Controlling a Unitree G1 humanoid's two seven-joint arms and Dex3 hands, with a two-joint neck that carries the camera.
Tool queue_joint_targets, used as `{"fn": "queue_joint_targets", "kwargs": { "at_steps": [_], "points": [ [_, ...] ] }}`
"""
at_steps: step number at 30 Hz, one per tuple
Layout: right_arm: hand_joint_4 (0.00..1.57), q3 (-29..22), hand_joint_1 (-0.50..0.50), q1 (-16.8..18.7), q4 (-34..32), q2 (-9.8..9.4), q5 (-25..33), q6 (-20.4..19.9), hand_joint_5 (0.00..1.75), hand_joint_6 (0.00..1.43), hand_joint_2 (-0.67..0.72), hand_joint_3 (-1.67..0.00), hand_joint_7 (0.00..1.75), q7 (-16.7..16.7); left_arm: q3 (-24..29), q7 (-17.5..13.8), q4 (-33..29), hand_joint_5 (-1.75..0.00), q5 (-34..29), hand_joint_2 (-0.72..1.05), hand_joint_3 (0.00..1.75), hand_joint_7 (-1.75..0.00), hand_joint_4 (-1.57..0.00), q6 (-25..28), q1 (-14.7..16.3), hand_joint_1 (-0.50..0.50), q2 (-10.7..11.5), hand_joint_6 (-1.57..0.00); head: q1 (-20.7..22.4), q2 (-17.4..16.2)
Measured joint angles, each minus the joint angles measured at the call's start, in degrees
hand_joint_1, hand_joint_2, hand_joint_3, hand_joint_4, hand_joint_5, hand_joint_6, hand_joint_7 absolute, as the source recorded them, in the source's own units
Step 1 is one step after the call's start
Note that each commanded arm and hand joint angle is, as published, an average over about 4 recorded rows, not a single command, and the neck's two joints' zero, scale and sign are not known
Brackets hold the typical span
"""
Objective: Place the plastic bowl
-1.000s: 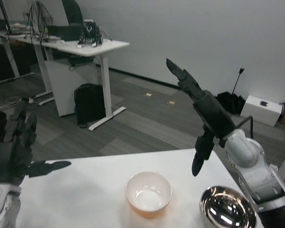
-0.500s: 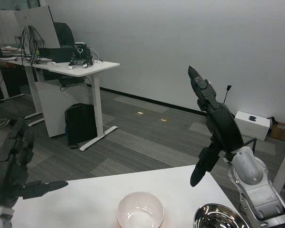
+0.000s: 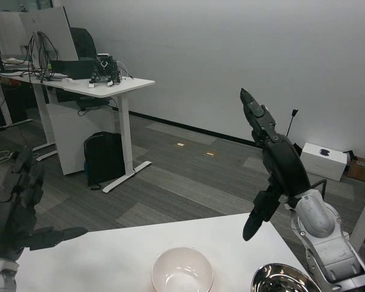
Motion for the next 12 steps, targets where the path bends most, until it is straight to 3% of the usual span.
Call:
{"fn": "queue_joint_targets", "kwargs": {
  "at_steps": [12],
  "points": [
    [0.00,0.3,-0.46,0.0,0.1,0.52,0.8,-0.7,0.00,0.00,0.60,0.00,0.00,0.0,-0.3,0.0,0.0,0.00,0.0,0.22,0.09,0.00,0.00,0.0,-0.1,-0.50,0.0,0.00,0.2,0.4]
  ]
}}
